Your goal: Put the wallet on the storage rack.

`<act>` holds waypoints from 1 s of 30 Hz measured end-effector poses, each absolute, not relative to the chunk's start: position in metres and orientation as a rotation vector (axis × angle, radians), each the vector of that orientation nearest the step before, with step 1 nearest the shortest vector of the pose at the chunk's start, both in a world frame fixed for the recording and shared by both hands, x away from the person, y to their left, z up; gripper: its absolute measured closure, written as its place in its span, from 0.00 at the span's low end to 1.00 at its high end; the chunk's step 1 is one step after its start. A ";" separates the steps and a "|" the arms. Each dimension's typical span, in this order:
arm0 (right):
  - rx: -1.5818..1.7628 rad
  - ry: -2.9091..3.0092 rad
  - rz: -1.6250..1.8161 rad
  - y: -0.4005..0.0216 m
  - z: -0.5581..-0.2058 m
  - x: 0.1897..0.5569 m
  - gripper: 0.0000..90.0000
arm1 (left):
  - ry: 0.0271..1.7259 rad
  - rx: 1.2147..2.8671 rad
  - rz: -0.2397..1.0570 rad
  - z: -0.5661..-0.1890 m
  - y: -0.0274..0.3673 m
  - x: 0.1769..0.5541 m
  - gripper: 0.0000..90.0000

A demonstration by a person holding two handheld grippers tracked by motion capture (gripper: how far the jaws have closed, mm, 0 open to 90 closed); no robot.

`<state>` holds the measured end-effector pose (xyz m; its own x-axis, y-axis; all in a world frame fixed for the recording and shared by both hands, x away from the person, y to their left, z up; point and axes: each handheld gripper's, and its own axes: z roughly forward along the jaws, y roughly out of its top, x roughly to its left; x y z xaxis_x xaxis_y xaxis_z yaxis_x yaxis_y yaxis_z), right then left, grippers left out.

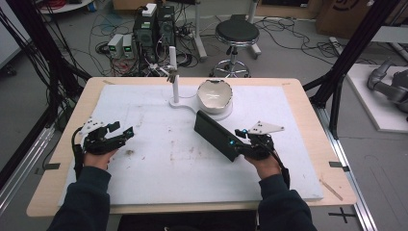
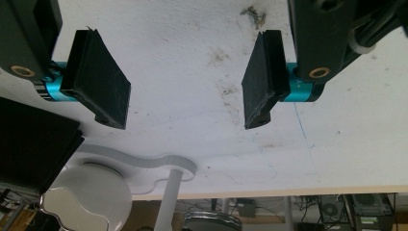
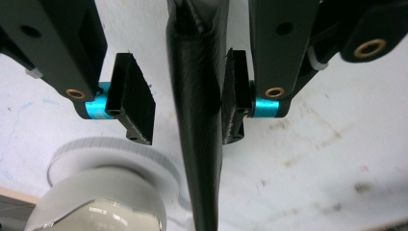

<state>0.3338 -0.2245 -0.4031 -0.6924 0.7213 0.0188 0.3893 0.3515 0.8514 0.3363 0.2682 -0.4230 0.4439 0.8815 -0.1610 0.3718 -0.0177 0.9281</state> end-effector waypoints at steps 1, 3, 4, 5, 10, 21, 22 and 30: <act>0.978 2.274 1.261 -0.224 -0.405 0.334 0.63 | 1.119 1.607 0.584 -0.423 0.268 0.336 0.38; 0.980 2.282 1.266 -0.224 -0.409 0.334 0.62 | 1.120 1.606 0.582 -0.423 0.268 0.336 0.38; 0.984 2.285 1.272 -0.225 -0.410 0.335 0.60 | 1.119 1.607 0.583 -0.423 0.268 0.337 0.38; 0.987 2.287 1.279 -0.225 -0.412 0.335 0.58 | 1.119 1.607 0.584 -0.423 0.268 0.337 0.38; 1.009 2.292 1.295 -0.228 -0.423 0.340 0.50 | 1.115 1.609 0.577 -0.424 0.267 0.337 0.38; 0.972 2.446 1.174 -0.220 -0.441 0.350 0.57 | 1.114 1.617 0.572 -0.424 0.266 0.337 0.38; 0.973 2.444 1.185 -0.222 -0.441 0.350 0.62 | 1.114 1.620 0.571 -0.424 0.267 0.337 0.38; 0.928 2.336 1.326 -0.233 -0.424 0.344 0.83 | 1.119 1.618 0.570 -0.425 0.266 0.338 0.38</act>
<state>0.3440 -0.2329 -0.4237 -0.7470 0.6625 0.0549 0.3867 0.3658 0.8465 0.3377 0.2665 -0.4247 0.4515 0.8770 -0.1647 0.3829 -0.0237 0.9235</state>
